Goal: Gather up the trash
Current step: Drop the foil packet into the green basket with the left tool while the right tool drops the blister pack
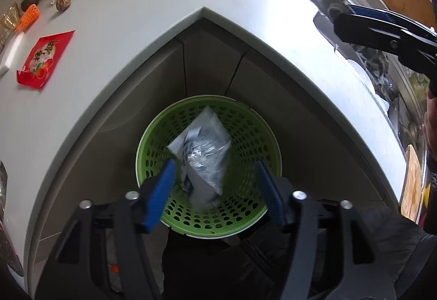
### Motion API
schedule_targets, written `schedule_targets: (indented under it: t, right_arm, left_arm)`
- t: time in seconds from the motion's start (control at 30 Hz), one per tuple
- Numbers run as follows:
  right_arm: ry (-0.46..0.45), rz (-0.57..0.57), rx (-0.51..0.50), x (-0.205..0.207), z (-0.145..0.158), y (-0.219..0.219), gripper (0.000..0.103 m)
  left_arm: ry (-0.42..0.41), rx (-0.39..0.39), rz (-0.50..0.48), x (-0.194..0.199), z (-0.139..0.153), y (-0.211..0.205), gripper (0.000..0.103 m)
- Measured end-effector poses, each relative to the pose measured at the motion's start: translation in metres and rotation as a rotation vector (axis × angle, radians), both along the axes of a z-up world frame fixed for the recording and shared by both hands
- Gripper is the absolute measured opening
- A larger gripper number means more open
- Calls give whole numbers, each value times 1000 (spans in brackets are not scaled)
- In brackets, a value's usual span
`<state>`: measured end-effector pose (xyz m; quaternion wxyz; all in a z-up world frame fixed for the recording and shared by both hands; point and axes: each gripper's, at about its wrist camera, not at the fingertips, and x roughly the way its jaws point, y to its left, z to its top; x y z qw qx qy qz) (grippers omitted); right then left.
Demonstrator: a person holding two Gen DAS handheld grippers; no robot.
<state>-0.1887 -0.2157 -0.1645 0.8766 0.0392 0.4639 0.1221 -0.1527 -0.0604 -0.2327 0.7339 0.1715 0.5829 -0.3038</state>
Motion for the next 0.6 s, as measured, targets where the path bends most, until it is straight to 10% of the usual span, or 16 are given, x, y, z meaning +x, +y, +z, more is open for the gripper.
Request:
schedule_targets:
  t: [0.6]
  right_arm:
    - [58,90,9,-8,-19,21,54]
  left_arm:
    - [-211,-23,134,20,59,21,85]
